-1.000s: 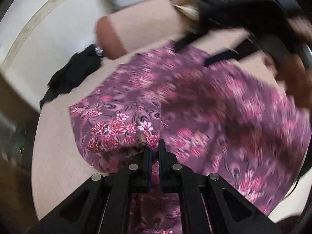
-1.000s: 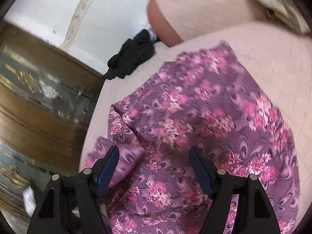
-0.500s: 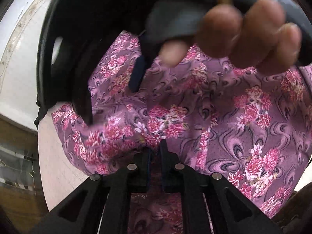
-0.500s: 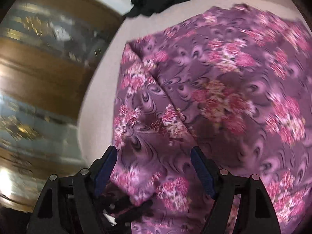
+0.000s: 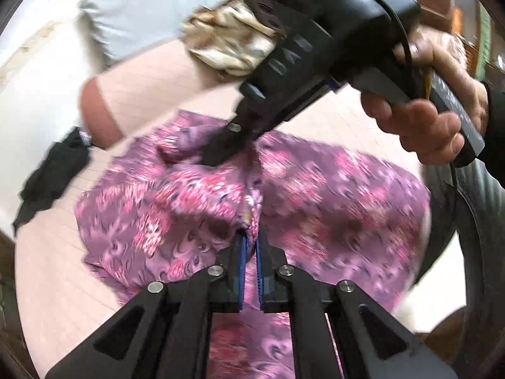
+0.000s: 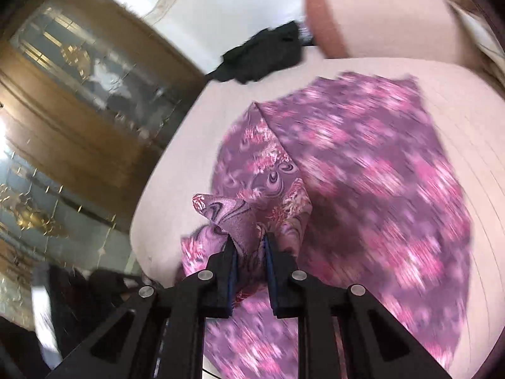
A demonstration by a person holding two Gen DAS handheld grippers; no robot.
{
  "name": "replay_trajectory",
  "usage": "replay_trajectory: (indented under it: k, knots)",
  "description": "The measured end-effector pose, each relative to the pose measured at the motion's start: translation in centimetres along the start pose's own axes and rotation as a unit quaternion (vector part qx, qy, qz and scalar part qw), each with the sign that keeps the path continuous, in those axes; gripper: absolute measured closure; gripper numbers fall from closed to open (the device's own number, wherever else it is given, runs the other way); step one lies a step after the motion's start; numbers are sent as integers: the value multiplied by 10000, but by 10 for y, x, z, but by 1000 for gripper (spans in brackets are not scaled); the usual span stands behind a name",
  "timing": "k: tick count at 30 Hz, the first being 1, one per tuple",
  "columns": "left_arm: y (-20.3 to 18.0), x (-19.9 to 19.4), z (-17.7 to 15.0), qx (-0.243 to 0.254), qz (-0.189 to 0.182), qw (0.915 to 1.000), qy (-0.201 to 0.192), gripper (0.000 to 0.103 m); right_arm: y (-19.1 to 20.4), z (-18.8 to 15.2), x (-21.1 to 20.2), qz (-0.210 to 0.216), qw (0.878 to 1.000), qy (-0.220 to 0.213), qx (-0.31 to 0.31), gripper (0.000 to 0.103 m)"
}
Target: Fold small clothes
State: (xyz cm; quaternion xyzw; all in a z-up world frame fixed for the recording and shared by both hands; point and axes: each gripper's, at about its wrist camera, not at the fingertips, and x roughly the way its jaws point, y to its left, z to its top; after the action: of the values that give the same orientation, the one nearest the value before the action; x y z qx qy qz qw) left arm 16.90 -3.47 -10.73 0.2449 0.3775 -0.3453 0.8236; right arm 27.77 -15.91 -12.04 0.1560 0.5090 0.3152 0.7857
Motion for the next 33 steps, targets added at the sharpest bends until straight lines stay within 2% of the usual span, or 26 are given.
replay_trajectory:
  k: [2, 4, 5, 6, 7, 8, 9, 11, 12, 14, 16, 19, 20, 21, 22, 23, 24, 25, 26, 27, 29, 30, 31, 33]
  knots:
    - [-8, 8, -2, 215, -172, 9993, 256, 90, -30, -22, 7, -64, 9988, 42, 489, 81]
    - [-3, -1, 0, 102, -453, 9988, 150, 86, -54, -41, 6, -189, 9959, -73, 878, 80]
    - [3, -8, 2, -54, -607, 9981, 37, 74, -62, -47, 2, -231, 9939, -194, 1058, 77]
    - [16, -19, 4, -298, -754, 9966, -143, 51, -67, -52, -5, -173, 9920, -326, 1204, 71]
    - [28, -25, 3, -571, -751, 9950, -330, 38, -70, -56, -14, -50, 9897, -509, 1338, 67]
    - [43, -31, 3, -851, -627, 9933, -462, 25, -71, -60, -22, 42, 9876, -673, 1420, 55]
    - [58, -33, 0, -1172, -508, 9903, -540, 25, -70, -63, -30, 90, 9861, -794, 1460, 42]
    - [89, -27, -4, -1874, -384, 9806, -420, 25, -68, -66, -46, 22, 9847, -969, 1451, 37]
    - [111, -20, -7, -2389, -242, 9703, -293, 25, -66, -68, -54, -61, 9842, -1032, 1438, 37]
    - [134, -11, -15, -2994, -59, 9540, -119, 25, -67, -68, -58, -95, 9830, -1049, 1502, 35]
    - [159, 2, -23, -3640, -129, 9313, 57, 25, -68, -70, -58, -222, 9833, -976, 1523, 35]
    - [178, 7, -37, -4216, 3, 9067, 103, 25, -70, -74, -38, -890, 9838, -523, 1464, 35]
    - [183, 9, -40, -4328, 63, 9014, 97, 25, -70, -76, -28, -1113, 9830, -326, 1426, 35]
    - [188, 8, -47, -4492, 103, 8934, 69, 25, -68, -80, -17, -1316, 9823, -129, 1328, 39]
    - [193, 8, -51, -4640, 140, 8857, 44, 25, -66, -85, -10, -1381, 9825, -18, 1250, 45]
    - [196, 9, -53, -4736, 152, 8806, 27, 25, -63, -89, -2, -1484, 9820, 100, 1167, 65]
    - [203, 8, -59, -4944, 143, 8691, -28, 25, -58, -93, 4, -1677, 9797, 229, 1070, 90]
    - [209, 7, -63, -5084, 123, 8610, -66, 25, -53, -96, 3, -1731, 9796, 223, 996, 93]
    - [214, 5, -69, -5222, 113, 8527, -97, 25, -47, -97, -3, -1725, 9806, 125, 918, 93]
    - [221, 5, -77, -5410, 99, 8409, -102, 25, -39, -99, -15, -1681, 9821, -12, 853, 93]
    - [228, 6, -87, -5631, 49, 8264, -82, 25, -36, -102, -28, -1788, 9795, -39, 925, 93]
    - [233, 9, -92, -5796, 27, 8149, -57, 25, -37, -105, -30, -1939, 9767, 1, 921, 93]
    - [236, 11, -95, -5876, 24, 8091, -44, 25, -41, -107, -28, -2103, 9735, 123, 887, 93]
    - [241, 13, -99, -6031, 40, 7977, -44, 25, -57, -114, -18, -2074, 9722, 444, 989, 89]
